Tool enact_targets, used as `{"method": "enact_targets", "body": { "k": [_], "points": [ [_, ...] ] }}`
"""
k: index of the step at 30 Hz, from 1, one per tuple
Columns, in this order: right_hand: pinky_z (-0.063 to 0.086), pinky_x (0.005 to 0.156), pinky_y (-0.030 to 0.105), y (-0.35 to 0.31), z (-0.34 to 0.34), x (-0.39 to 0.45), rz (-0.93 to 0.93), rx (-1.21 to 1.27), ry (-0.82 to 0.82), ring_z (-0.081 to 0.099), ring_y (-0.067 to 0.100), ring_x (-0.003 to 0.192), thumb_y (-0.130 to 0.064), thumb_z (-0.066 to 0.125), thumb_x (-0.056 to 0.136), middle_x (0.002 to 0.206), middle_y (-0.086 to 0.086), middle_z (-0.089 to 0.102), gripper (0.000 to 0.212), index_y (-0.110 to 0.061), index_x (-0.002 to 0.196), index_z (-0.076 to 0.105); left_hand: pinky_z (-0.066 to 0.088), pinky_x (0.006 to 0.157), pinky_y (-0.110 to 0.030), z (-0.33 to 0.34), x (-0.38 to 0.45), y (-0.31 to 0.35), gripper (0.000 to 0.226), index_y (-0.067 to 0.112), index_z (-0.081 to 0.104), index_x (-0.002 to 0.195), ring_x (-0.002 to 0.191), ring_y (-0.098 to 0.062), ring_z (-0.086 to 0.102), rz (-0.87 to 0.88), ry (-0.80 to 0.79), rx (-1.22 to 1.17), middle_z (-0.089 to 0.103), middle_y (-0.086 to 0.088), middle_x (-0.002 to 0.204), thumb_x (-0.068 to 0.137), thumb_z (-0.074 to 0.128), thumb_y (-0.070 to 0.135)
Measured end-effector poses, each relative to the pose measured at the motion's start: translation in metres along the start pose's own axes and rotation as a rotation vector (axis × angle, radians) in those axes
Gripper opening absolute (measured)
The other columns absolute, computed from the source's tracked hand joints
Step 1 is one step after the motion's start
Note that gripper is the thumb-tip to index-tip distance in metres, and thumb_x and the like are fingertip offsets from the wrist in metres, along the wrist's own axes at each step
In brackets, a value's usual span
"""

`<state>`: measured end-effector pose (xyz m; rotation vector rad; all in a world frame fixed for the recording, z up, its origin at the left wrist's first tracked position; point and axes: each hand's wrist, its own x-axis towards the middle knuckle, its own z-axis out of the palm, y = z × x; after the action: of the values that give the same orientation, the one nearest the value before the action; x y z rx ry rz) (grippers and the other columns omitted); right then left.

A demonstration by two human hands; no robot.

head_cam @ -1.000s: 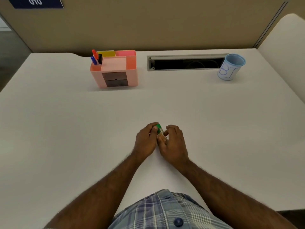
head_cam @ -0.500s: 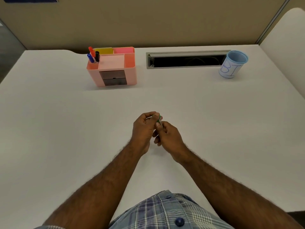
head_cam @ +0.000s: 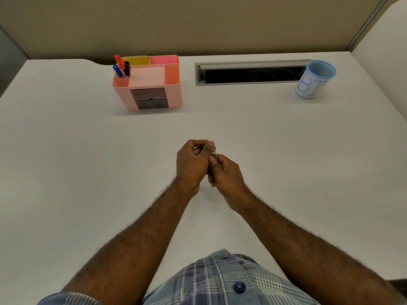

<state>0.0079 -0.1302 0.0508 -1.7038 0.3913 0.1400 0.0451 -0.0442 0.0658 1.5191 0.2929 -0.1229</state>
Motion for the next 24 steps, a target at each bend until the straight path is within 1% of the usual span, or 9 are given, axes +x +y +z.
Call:
{"method": "enact_targets", "body": {
  "k": [2, 7, 9, 12, 13, 15, 19, 22, 24],
  "points": [
    [0.046, 0.055, 0.023, -0.001, 0.000, -0.001, 0.003, 0.022, -0.007, 0.053, 0.008, 0.055, -0.034, 0.046, 0.099, 0.065, -0.004, 0.061, 0.031, -0.009, 0.093, 0.063, 0.051, 0.054, -0.012, 0.000, -0.001, 0.001, 0.019, 0.006, 0.067, 0.102, 0.071, -0.002, 0.071, -0.009, 0.003, -0.021, 0.075, -0.004, 0.092, 0.088, 0.068, 0.019],
    [0.046, 0.055, 0.026, 0.002, 0.000, 0.000, 0.015, 0.045, -0.011, 0.053, 0.011, 0.056, -0.034, 0.048, 0.098, 0.069, 0.000, 0.064, 0.030, -0.008, 0.093, 0.064, 0.057, 0.058, -0.023, 0.000, 0.003, -0.003, 0.012, 0.014, 0.070, 0.093, 0.092, -0.024, 0.072, -0.143, 0.031, -0.123, 0.075, -0.011, 0.102, 0.085, 0.071, 0.022],
    [0.046, 0.056, 0.027, 0.004, 0.000, 0.000, 0.017, 0.042, -0.017, 0.053, 0.011, 0.056, -0.034, 0.048, 0.098, 0.069, 0.000, 0.064, 0.031, -0.009, 0.093, 0.064, 0.055, 0.060, -0.021, 0.000, 0.003, -0.004, 0.009, 0.016, 0.070, 0.091, 0.097, -0.024, 0.071, -0.163, 0.035, -0.142, 0.074, -0.011, 0.104, 0.084, 0.072, 0.022],
    [0.049, 0.058, 0.025, 0.005, -0.001, -0.001, -0.001, 0.019, -0.017, 0.054, 0.009, 0.058, -0.035, 0.046, 0.098, 0.069, -0.003, 0.063, 0.030, -0.011, 0.093, 0.064, 0.050, 0.058, -0.008, -0.001, 0.003, -0.002, 0.017, 0.014, 0.068, 0.099, 0.091, -0.012, 0.070, 0.002, 0.043, 0.067, 0.074, 0.000, 0.100, 0.086, 0.070, 0.025],
    [0.049, 0.059, 0.025, 0.005, -0.001, -0.001, -0.008, 0.021, -0.016, 0.054, 0.009, 0.058, -0.035, 0.046, 0.099, 0.069, -0.003, 0.063, 0.029, -0.012, 0.093, 0.063, 0.049, 0.058, -0.006, -0.002, 0.003, -0.001, 0.019, 0.015, 0.067, 0.101, 0.089, -0.009, 0.069, 0.053, 0.036, 0.120, 0.072, 0.004, 0.098, 0.086, 0.070, 0.027],
    [0.050, 0.061, 0.026, 0.005, -0.001, -0.001, -0.012, 0.053, -0.020, 0.055, 0.010, 0.061, -0.034, 0.046, 0.099, 0.073, -0.002, 0.064, 0.027, -0.014, 0.097, 0.064, 0.050, 0.061, -0.008, -0.003, 0.005, 0.000, 0.020, 0.016, 0.066, 0.101, 0.088, -0.010, 0.070, 0.072, 0.010, 0.127, 0.073, 0.003, 0.097, 0.086, 0.070, 0.028],
    [0.054, 0.069, 0.028, 0.007, 0.000, 0.002, -0.026, 0.065, -0.057, 0.059, 0.013, 0.069, -0.035, 0.045, 0.099, 0.082, -0.002, 0.067, 0.019, -0.023, 0.104, 0.060, 0.058, 0.078, -0.029, -0.003, 0.013, 0.005, 0.012, 0.018, 0.068, 0.095, 0.090, -0.019, 0.073, -0.028, -0.029, -0.079, 0.077, -0.003, 0.094, 0.088, 0.067, 0.027],
    [0.054, 0.074, 0.028, 0.011, 0.000, 0.004, -0.036, 0.085, -0.084, 0.061, 0.012, 0.079, -0.033, 0.043, 0.100, 0.093, -0.006, 0.067, 0.017, -0.027, 0.108, 0.057, 0.057, 0.084, -0.033, -0.004, 0.022, 0.009, 0.012, 0.018, 0.066, 0.097, 0.096, -0.022, 0.072, -0.120, -0.049, -0.275, 0.076, -0.009, 0.098, 0.090, 0.064, 0.027],
    [0.053, 0.076, 0.028, 0.013, -0.001, 0.006, -0.036, 0.114, -0.086, 0.061, 0.011, 0.085, -0.033, 0.042, 0.101, 0.099, -0.007, 0.066, 0.018, -0.029, 0.112, 0.055, 0.056, 0.088, -0.034, -0.005, 0.029, 0.009, 0.015, 0.017, 0.065, 0.100, 0.096, -0.022, 0.071, -0.167, -0.063, -0.346, 0.076, -0.010, 0.100, 0.091, 0.063, 0.028]
  ]
}}
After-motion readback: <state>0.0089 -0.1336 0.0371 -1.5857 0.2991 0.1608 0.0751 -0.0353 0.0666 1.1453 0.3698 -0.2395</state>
